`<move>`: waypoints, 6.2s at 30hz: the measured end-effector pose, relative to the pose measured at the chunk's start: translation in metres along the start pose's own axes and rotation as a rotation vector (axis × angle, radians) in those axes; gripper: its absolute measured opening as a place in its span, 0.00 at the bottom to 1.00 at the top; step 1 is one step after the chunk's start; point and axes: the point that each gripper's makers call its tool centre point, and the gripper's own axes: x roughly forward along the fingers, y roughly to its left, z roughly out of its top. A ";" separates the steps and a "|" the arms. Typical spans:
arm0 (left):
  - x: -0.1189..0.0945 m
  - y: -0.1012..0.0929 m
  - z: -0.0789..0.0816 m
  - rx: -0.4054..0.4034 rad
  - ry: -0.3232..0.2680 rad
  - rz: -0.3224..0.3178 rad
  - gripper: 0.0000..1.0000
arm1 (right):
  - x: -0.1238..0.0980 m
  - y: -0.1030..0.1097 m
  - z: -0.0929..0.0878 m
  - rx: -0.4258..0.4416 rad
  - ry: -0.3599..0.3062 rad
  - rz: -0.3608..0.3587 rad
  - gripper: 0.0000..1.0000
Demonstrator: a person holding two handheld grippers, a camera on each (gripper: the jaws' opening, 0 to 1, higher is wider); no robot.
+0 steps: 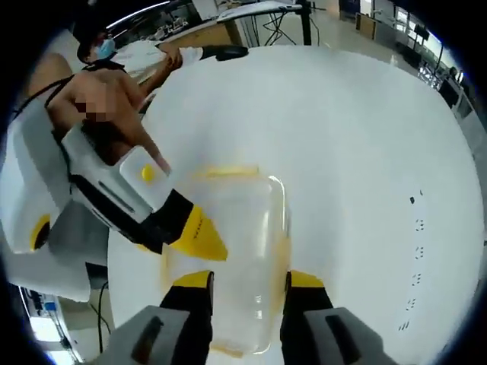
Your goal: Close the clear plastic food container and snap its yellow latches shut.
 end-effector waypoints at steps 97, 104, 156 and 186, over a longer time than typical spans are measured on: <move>-0.019 0.027 -0.024 0.039 0.056 -0.122 0.57 | -0.021 0.040 -0.035 0.000 -0.105 -0.317 0.61; -0.014 0.029 -0.028 0.063 0.072 -0.124 0.64 | -0.016 0.041 -0.042 -0.004 -0.103 -0.348 0.69; -0.002 0.002 -0.050 0.101 0.144 -0.157 0.73 | 0.016 0.050 -0.046 0.030 -0.082 -0.380 0.73; -0.047 -0.020 -0.110 0.083 0.149 -0.152 0.73 | 0.044 0.079 0.020 0.018 -0.057 -0.377 0.73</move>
